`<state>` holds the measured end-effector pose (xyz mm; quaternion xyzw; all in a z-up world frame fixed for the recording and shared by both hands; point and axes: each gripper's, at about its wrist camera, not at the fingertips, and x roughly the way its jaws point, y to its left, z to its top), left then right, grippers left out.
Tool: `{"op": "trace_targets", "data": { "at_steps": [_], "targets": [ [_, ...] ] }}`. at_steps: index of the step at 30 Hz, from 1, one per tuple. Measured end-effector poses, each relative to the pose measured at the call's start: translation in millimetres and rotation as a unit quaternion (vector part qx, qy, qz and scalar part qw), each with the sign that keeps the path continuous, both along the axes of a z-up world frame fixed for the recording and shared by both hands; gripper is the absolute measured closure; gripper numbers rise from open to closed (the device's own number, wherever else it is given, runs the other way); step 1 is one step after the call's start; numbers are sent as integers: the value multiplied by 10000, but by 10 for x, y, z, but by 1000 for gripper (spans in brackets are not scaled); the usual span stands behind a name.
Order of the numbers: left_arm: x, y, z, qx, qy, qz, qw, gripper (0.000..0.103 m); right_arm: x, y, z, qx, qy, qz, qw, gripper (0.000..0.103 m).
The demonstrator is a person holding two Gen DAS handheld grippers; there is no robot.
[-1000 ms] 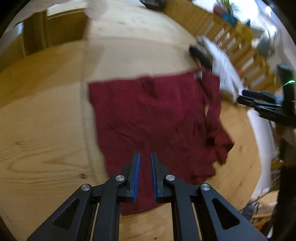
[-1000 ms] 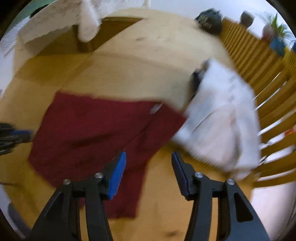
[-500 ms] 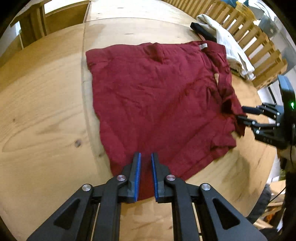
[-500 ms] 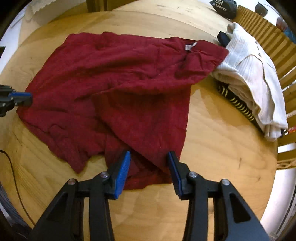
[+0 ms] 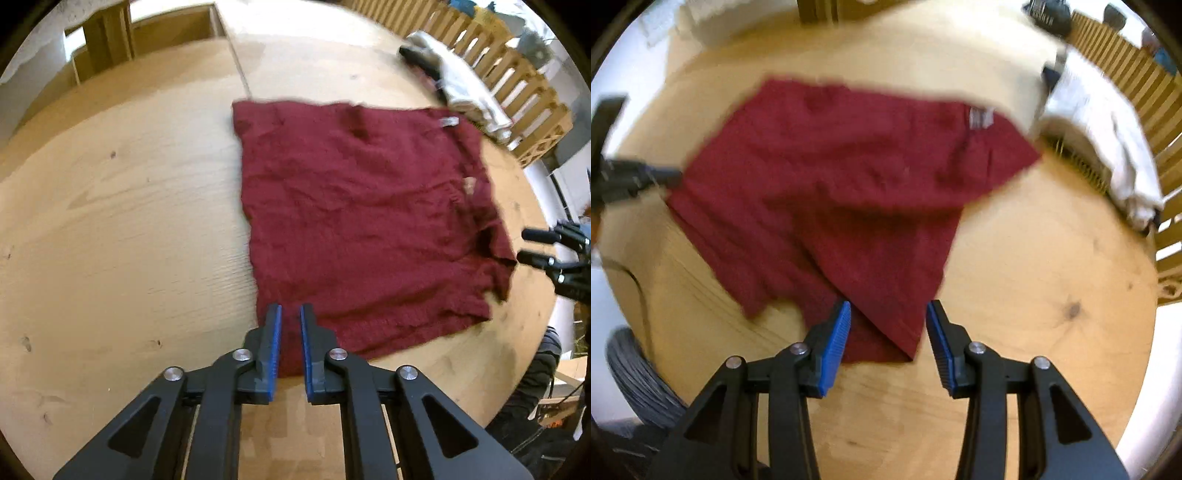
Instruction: Fold clothes
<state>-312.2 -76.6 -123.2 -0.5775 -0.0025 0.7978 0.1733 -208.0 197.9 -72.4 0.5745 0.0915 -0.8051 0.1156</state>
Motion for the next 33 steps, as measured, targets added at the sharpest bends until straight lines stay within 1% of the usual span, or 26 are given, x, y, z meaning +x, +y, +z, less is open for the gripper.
{"op": "trace_targets", "data": {
  "at_steps": [1,4,7,9,12,16,20,23,24,26,27,29,33],
  "targets": [
    [17,46,36,49,56,-69,9999,92,-17,-41,55,-24,0,-32,10000,48],
    [4,204,101,43,191,-282,9994,90,-212,-158,143,-172,-18,-281,9995,47],
    [-120,382,45,-15,126,-376,9992,90,-573,-136,77,-445,-360,-696,9959,47],
    [-205,479,-5,-27,71,-416,9991,91,-762,-86,-15,-703,-636,-1141,9889,47],
    [-206,516,14,-6,31,-481,9988,91,-910,13,-128,-859,-988,-1623,9780,47],
    [-243,497,0,-17,-34,-528,9986,91,-957,-5,-172,-825,-1166,-1754,9741,47],
    [-247,417,-49,-55,-104,-492,9987,91,-977,-121,-281,-705,-1435,-1691,9725,47],
    [-244,375,-100,0,-147,-459,9988,91,-987,-119,-369,-693,-1525,-1693,9712,48],
    [-240,365,-102,16,-147,-457,9988,90,-984,-110,-383,-703,-1496,-1623,9728,51],
    [-235,357,-101,13,-141,-465,9988,91,-960,-98,-404,-702,-1477,-1352,9772,78],
    [-234,354,-100,10,-138,-471,9988,91,-935,-75,-413,-669,-1468,-1260,9788,81],
    [-237,374,-101,-15,-128,-490,9987,91,-867,22,-384,-569,-1360,-1184,9820,96],
    [-241,411,-104,-57,-103,-512,9986,91,-710,283,-293,-355,-1105,-1105,9871,96]
  ]
}}
